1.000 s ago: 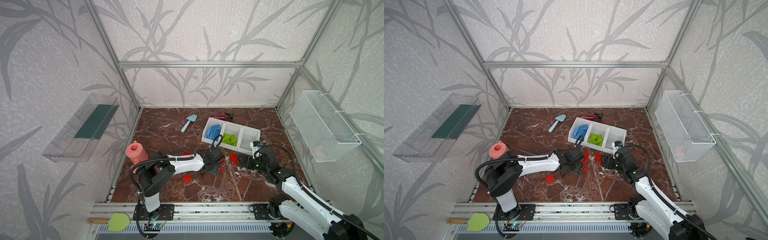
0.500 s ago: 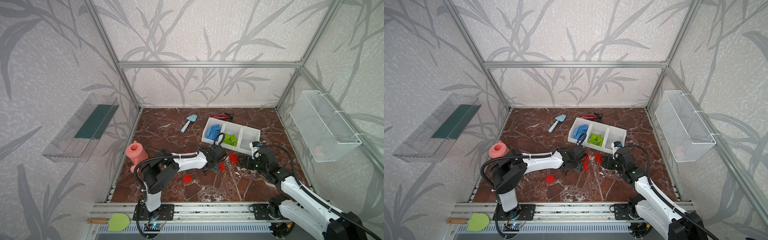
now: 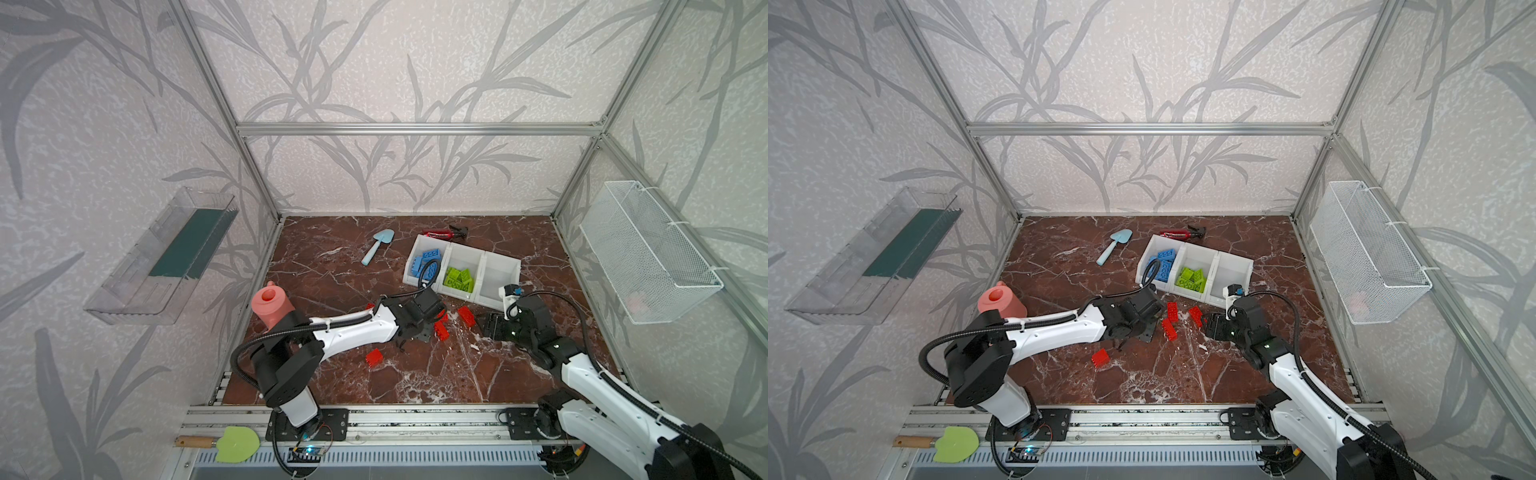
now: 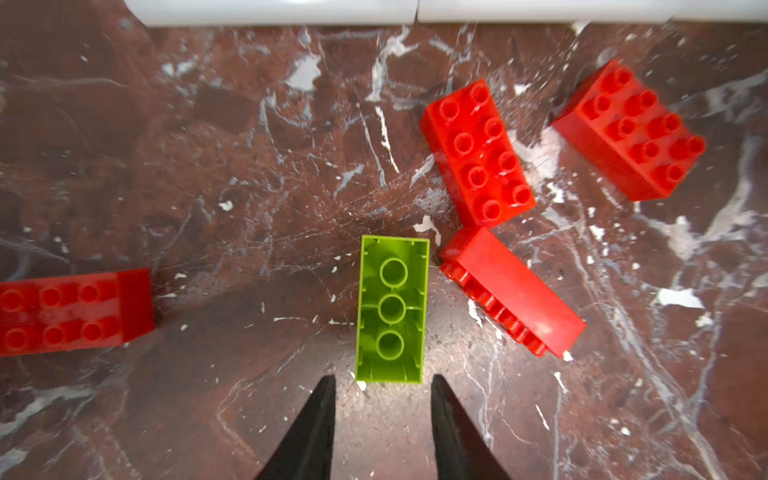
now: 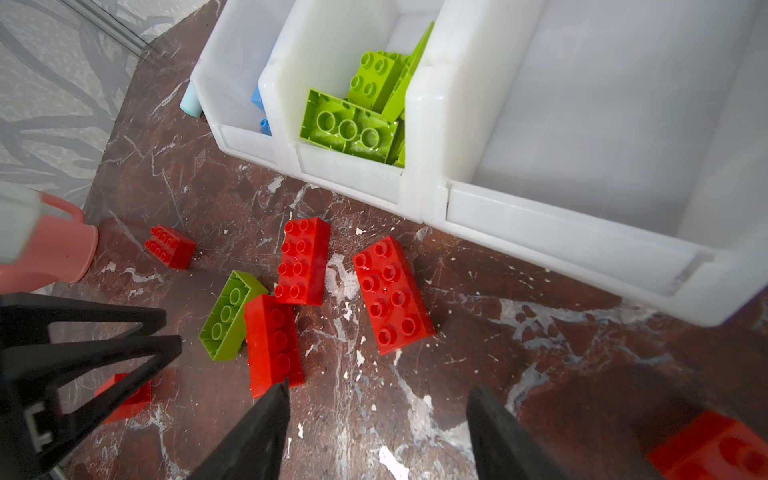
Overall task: Sort the legos into containers by color
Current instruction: 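Close the left gripper on the lime-green brick beside the red bricks and lift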
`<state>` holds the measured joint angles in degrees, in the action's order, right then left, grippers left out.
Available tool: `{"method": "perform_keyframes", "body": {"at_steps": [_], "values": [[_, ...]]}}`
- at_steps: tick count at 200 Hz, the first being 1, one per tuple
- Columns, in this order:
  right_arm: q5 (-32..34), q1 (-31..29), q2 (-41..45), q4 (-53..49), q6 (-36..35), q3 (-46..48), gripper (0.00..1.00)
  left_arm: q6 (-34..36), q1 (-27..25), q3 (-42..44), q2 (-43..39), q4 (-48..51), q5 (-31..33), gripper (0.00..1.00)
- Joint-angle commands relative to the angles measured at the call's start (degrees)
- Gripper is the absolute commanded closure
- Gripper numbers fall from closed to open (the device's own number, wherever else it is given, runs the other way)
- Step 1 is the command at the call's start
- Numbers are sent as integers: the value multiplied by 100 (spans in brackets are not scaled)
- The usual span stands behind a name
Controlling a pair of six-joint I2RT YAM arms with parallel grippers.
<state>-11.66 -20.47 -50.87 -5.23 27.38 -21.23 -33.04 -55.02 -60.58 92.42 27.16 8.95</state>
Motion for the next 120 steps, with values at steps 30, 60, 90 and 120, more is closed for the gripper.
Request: {"method": "perform_keyframes", "body": {"at_steps": [30, 60, 90, 120], "values": [[-60, -27, 184, 85, -21, 115, 31, 230, -26, -89, -694, 409, 115, 61], [-116, -27, 296, 128, -31, 187, 29, 498, -24, -464, -703, 611, 110, 61], [-127, -27, 402, 120, -61, 224, 26, 705, -17, -889, -476, 900, 127, 56], [-162, -27, 438, 133, -83, 246, 25, 907, -17, -537, -246, 543, -424, 29]]}}
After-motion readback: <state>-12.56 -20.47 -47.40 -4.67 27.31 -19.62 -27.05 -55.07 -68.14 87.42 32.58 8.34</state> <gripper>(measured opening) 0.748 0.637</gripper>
